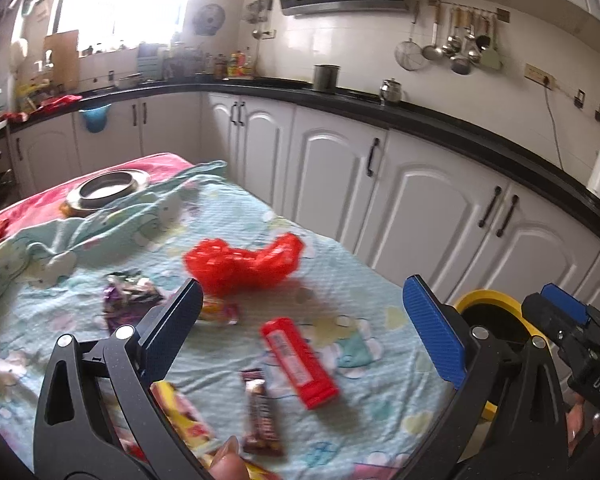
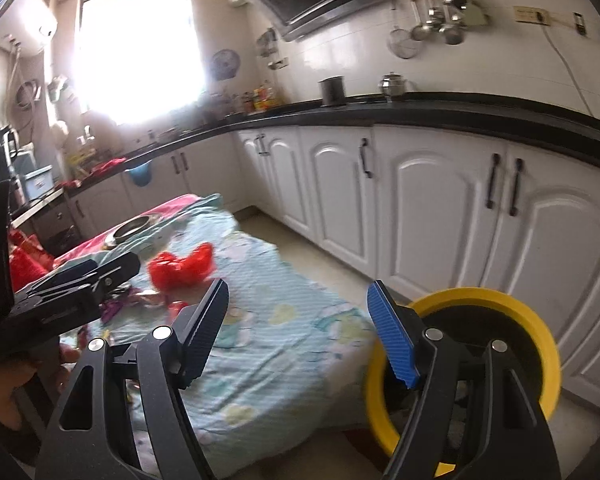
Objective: Collect trash
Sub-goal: 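Move both open tools back over the remaining trash on the bed, then grasp the purple candy wrappers with the left tool while the right tool grasps the red can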
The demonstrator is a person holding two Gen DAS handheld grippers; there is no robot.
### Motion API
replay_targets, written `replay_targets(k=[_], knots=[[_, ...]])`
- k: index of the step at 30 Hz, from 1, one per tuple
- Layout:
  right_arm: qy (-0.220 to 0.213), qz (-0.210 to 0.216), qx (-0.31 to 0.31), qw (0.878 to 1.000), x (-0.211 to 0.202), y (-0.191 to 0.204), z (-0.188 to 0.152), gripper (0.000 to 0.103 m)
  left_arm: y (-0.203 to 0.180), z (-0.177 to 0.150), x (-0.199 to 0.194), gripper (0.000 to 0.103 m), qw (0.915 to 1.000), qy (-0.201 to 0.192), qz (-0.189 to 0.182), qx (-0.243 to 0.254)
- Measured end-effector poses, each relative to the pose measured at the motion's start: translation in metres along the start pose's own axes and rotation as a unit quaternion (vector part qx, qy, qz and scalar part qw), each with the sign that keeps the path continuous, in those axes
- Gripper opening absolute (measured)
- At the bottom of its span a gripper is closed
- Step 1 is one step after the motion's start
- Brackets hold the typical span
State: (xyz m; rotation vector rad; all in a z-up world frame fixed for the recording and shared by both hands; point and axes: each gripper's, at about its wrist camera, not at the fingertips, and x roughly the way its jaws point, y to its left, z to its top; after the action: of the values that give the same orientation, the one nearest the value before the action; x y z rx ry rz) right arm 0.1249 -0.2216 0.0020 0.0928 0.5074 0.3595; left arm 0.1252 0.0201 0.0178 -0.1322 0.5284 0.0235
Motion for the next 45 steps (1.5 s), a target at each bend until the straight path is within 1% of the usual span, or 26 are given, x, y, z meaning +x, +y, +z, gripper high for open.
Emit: replay_targets(k=[4, 10, 13, 19, 22, 26, 29, 32, 33, 35, 37, 38, 40, 41, 43, 45], knots=[[0.010, 0.020, -0.018, 1.000, 0.014, 0.025, 0.001, 0.070, 0.027, 0.004, -0.003, 0.092, 0.9997, -0.004, 0.021, -0.011], [0.044, 0.048, -0.053, 0.996, 0.042, 0.061, -0.002, 0.070, 0.069, 0.007, -0.004, 0.092, 0.9981, -0.004, 0.053, -0.030], [0.058, 0.059, -0.063, 0.995, 0.054, 0.074, -0.006, 0.070, 0.088, 0.007, -0.003, 0.092, 0.9971, 0.001, 0.066, -0.038], [0.097, 0.073, -0.081, 0.989, 0.083, 0.097, -0.016, 0.069, 0.126, 0.006, 0.009, 0.092, 0.9941, 0.026, 0.088, -0.058], [0.115, 0.074, -0.086, 0.987, 0.095, 0.103, -0.021, 0.069, 0.142, 0.005, 0.017, 0.092, 0.9930, 0.044, 0.088, -0.066], [0.136, 0.076, -0.091, 0.984, 0.111, 0.109, -0.028, 0.064, 0.164, 0.003, 0.034, 0.091, 0.9891, 0.081, 0.076, -0.096], [0.152, 0.081, -0.085, 0.981, 0.122, 0.109, -0.032, 0.061, 0.177, 0.002, 0.046, 0.081, 0.9847, 0.107, 0.055, -0.126], [0.165, 0.081, -0.077, 0.980, 0.131, 0.109, -0.035, 0.056, 0.189, -0.001, 0.055, 0.074, 0.9785, 0.129, 0.034, -0.157], [0.167, 0.082, -0.074, 0.980, 0.133, 0.109, -0.035, 0.055, 0.190, -0.001, 0.056, 0.072, 0.9775, 0.133, 0.029, -0.161], [0.170, 0.081, -0.069, 0.980, 0.135, 0.108, -0.036, 0.054, 0.190, -0.004, 0.058, 0.067, 0.9764, 0.145, 0.018, -0.158], [0.172, 0.081, -0.066, 0.979, 0.137, 0.107, -0.037, 0.054, 0.187, -0.008, 0.062, 0.063, 0.9758, 0.163, 0.011, -0.146], [0.174, 0.081, -0.063, 0.979, 0.138, 0.106, -0.038, 0.054, 0.186, -0.010, 0.065, 0.060, 0.9751, 0.169, 0.007, -0.143], [0.178, 0.080, -0.060, 0.979, 0.141, 0.106, -0.039, 0.054, 0.182, -0.014, 0.069, 0.059, 0.9728, 0.187, -0.010, -0.136], [0.179, 0.079, -0.059, 0.979, 0.142, 0.106, -0.039, 0.054, 0.181, -0.015, 0.071, 0.057, 0.9726, 0.190, -0.011, -0.133], [0.181, 0.078, -0.056, 0.979, 0.143, 0.105, -0.040, 0.054, 0.179, -0.017, 0.074, 0.056, 0.9724, 0.197, -0.005, -0.125], [0.183, 0.078, -0.052, 0.979, 0.145, 0.105, -0.039, 0.054, 0.180, -0.020, 0.079, 0.047, 0.9703, 0.209, -0.002, -0.121]])
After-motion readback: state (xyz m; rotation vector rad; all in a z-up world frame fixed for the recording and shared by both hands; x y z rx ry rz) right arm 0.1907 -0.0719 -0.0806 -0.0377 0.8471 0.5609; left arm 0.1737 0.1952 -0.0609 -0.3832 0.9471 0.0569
